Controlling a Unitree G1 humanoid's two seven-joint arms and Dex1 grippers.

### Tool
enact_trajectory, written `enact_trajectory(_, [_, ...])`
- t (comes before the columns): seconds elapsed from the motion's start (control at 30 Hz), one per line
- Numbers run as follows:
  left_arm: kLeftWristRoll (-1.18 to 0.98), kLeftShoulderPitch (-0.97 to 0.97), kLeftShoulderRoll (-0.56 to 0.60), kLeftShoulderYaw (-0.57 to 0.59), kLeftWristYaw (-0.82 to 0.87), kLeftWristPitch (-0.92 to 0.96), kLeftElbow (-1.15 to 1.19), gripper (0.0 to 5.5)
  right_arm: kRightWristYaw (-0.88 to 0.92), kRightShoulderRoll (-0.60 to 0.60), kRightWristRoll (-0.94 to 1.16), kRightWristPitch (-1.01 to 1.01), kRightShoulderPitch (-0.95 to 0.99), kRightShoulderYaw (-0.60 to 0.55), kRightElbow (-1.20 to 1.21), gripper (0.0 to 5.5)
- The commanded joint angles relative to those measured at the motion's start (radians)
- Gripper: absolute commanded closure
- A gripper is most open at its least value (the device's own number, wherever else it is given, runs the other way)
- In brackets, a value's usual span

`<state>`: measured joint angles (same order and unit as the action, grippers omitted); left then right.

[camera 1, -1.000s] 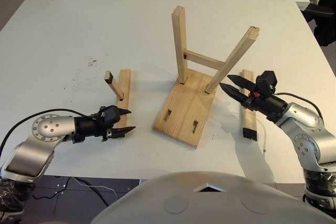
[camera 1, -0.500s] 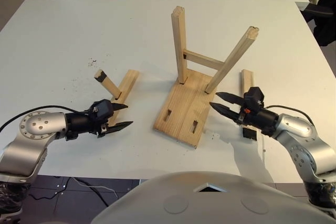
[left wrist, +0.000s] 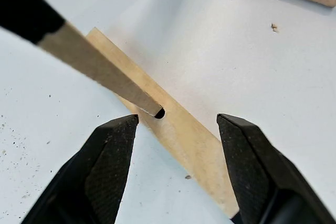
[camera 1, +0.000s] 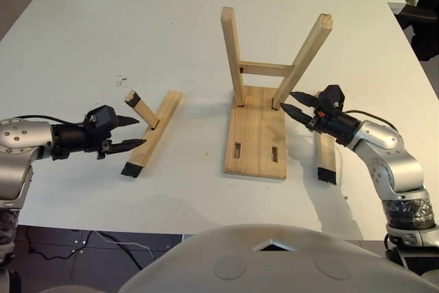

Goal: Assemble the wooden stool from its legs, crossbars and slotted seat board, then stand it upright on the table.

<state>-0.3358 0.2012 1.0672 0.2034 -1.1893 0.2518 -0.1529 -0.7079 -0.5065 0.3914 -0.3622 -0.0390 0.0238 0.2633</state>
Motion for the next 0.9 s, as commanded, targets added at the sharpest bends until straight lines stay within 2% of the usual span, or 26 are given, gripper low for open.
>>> enact_trajectory(0.03, [-0.044,0.117,0.004,0.053,0.018,0.121,-0.16,2.71,0.032,0.013,0.014,0.008,-0.118,-0.043,0.077,3.37])
enact_trajectory(0.1, [-0.014,0.136,-0.022,0.037,0.095,0.191,-0.187,2.71,0.048,0.024,0.019,0.009,-0.167,-0.059,0.11,3.37])
enact_trajectory(0.2, [0.085,0.096,-0.145,0.026,0.366,0.305,-0.178,2.35,0.068,0.035,0.026,0.001,-0.211,-0.079,0.157,3.37])
enact_trajectory(0.27, [0.067,0.133,-0.255,0.087,0.514,0.423,-0.31,2.0,0.074,0.035,0.024,-0.002,-0.226,-0.086,0.175,3.37])
enact_trajectory(0.33, [0.027,0.216,-0.31,0.105,0.553,0.501,-0.463,2.0,0.081,0.037,0.023,-0.002,-0.246,-0.093,0.191,3.37])
enact_trajectory(0.43, [0.027,0.273,-0.351,0.1,0.597,0.556,-0.535,2.0,0.09,0.043,0.019,0.002,-0.265,-0.087,0.198,3.37])
enact_trajectory(0.6, [0.104,0.253,-0.387,0.111,0.716,0.559,-0.422,2.0,0.094,0.047,0.012,0.004,-0.267,-0.075,0.199,3.37])
enact_trajectory(0.9, [0.128,0.266,-0.386,-0.004,0.684,0.534,-0.312,2.0,0.099,0.062,-0.002,0.014,-0.267,-0.046,0.189,3.37])
